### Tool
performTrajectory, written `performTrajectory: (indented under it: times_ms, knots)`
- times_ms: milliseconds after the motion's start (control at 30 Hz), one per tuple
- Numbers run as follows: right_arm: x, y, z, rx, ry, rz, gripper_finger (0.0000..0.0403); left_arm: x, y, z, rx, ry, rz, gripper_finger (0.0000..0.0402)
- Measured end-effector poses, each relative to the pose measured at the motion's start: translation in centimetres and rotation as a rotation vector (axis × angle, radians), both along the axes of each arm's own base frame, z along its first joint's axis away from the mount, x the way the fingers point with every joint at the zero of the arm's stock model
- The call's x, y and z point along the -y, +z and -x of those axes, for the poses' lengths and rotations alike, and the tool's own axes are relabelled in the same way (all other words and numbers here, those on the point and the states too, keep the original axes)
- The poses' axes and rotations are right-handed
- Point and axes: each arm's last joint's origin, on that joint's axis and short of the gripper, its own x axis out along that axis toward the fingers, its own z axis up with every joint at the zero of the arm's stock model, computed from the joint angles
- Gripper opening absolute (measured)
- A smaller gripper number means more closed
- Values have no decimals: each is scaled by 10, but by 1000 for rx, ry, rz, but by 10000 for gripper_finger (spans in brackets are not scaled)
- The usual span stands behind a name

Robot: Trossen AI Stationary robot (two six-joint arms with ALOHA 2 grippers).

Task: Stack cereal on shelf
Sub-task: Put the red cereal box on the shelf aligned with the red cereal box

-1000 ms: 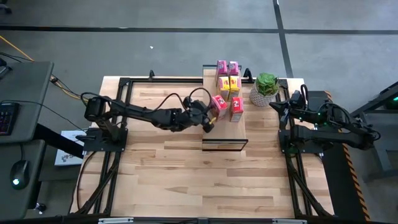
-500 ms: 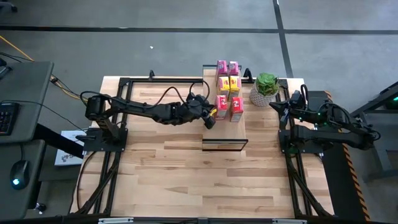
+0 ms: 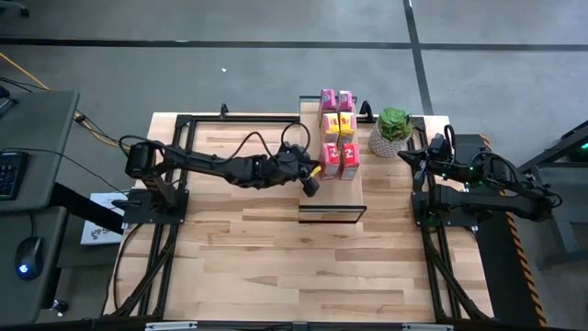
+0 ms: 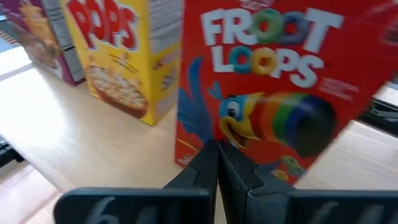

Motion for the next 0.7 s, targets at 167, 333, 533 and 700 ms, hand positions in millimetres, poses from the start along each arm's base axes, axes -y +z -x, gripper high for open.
performTrajectory:
  times_ms: [167, 333, 533, 700]
  knots:
    - [0, 0, 0, 0, 0, 0, 0, 11, 0, 0, 3, -11, -2, 0]
    - [0, 0, 0, 0, 0, 0, 0, 10, 0, 0, 3, -2, -6, 0]
    - [0, 0, 0, 0, 0, -1, 0, -8, 2, 0, 24, 36, -2, 0]
    - [0, 0, 0, 1, -1, -1, 0, -18, 4, -1, 61, 10, 23, 0]
